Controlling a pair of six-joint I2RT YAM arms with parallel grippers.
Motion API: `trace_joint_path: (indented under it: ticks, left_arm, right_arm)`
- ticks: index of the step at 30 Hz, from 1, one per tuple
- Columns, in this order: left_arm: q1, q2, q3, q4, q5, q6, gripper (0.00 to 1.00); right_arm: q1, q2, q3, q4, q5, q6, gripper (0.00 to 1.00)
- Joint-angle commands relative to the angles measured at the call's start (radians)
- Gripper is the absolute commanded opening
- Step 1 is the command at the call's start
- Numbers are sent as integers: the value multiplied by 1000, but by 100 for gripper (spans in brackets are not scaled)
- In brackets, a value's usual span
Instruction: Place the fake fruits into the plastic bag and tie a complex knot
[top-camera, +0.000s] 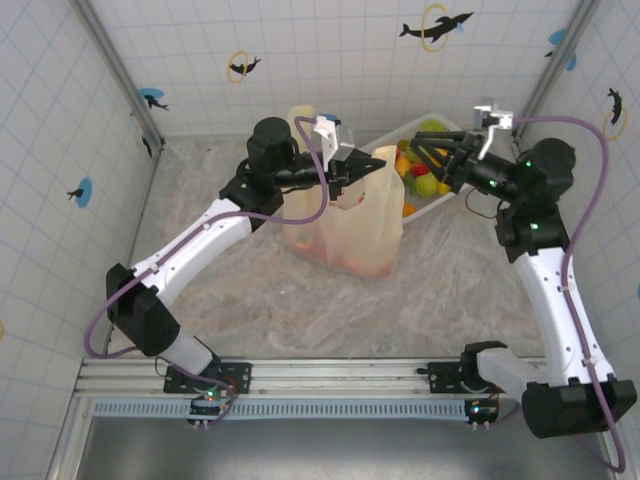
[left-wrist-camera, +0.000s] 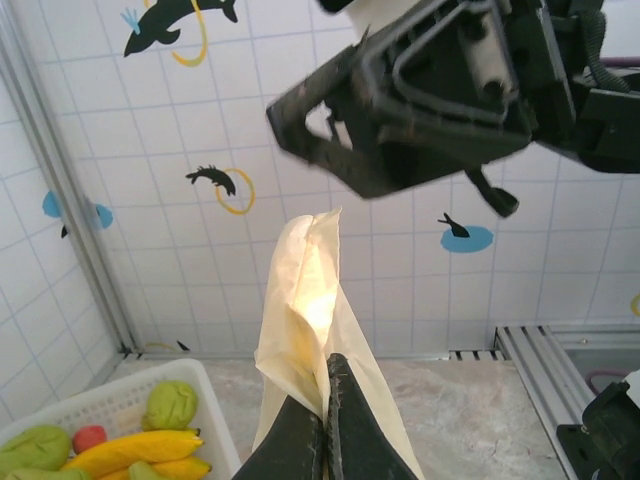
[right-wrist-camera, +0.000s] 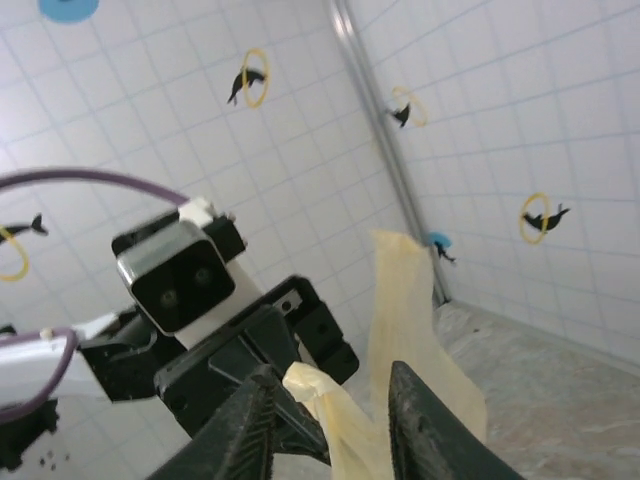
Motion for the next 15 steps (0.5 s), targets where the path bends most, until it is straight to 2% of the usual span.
trace_joint_path:
  ticks: [1, 3, 6, 10, 15]
  left_arm:
    - [-4, -31, 5, 35, -7, 9, 0]
    - [-4, -31, 3, 41, -6, 6, 0]
    - [-4, -36, 0, 43, -7, 4, 0]
    - [-4, -42, -4, 43, -10, 4, 0]
    - [-4, -48, -7, 43, -18, 5, 0]
  right_arm:
    - [-45, -73, -68, 45, 15, 3, 46]
    - [-43, -107, -145, 59, 28, -32, 62]
    - [-14, -151, -261, 103, 70, -89, 99]
    - [92, -172, -378, 151, 184, -217, 100]
    - [220, -80, -390, 175, 232, -314, 100]
